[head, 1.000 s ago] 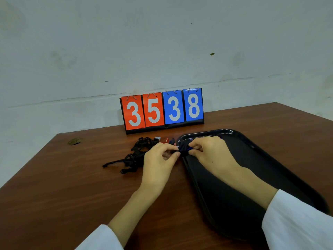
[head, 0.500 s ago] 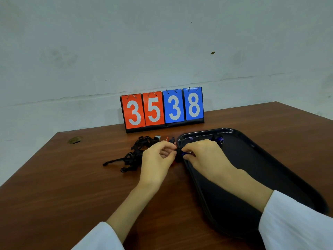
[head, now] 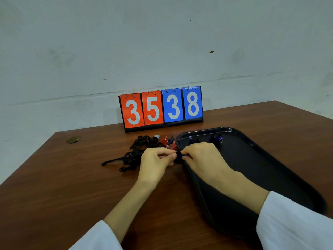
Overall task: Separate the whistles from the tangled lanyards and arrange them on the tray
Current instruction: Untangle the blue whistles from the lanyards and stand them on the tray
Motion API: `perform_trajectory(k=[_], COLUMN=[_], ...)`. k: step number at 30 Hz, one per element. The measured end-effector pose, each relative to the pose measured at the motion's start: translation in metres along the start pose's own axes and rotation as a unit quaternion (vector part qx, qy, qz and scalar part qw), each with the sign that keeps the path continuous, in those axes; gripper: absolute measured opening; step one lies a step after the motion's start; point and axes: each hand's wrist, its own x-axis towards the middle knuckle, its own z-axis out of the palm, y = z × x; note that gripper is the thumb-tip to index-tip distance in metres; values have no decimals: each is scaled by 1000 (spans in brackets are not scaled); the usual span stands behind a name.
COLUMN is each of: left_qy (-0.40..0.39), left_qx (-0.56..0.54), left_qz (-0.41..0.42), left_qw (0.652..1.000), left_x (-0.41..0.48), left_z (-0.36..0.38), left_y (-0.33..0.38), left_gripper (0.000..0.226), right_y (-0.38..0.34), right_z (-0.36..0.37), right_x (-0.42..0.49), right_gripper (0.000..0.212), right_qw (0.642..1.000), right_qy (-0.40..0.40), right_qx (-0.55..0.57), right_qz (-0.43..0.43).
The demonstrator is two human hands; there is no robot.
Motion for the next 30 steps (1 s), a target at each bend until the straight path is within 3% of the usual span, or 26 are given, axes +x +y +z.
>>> perform_trajectory(k=[6, 10, 13, 19, 23, 26, 30], left_qy=[-9, -1, 21, 65, 57, 4, -33], left_qx=[155, 207, 164, -31, -169, -253, -133], left_qz=[44, 50, 27, -40, -120, -145, -38], left_qw=[987, 977, 986, 997, 977, 957, 990], left_x=[-3, -6, -7, -8, -4, 0, 2], left_z=[5, 9, 10, 10, 4, -1, -3], left_y=[-6, -11, -15, -8, -7, -10, -10], left_gripper=[18, 5, 5, 11, 29, 23, 16], right_y=[-3, -5, -6, -6, -7, -4, 0], right_z=[11, 18, 18, 14, 12, 9, 8], right_x=[-2, -3, -3, 0, 0, -1, -2], right_gripper=[27, 26, 24, 23, 25, 22, 22], right_qw=[999, 998, 997, 999, 999, 995, 990], right_qy=[-29, -31, -33, -21, -21, 10, 31], right_qx=[-42, -48, -49, -25, 31, 95, 123], right_qz=[-18, -37, -42, -16, 6, 33, 53])
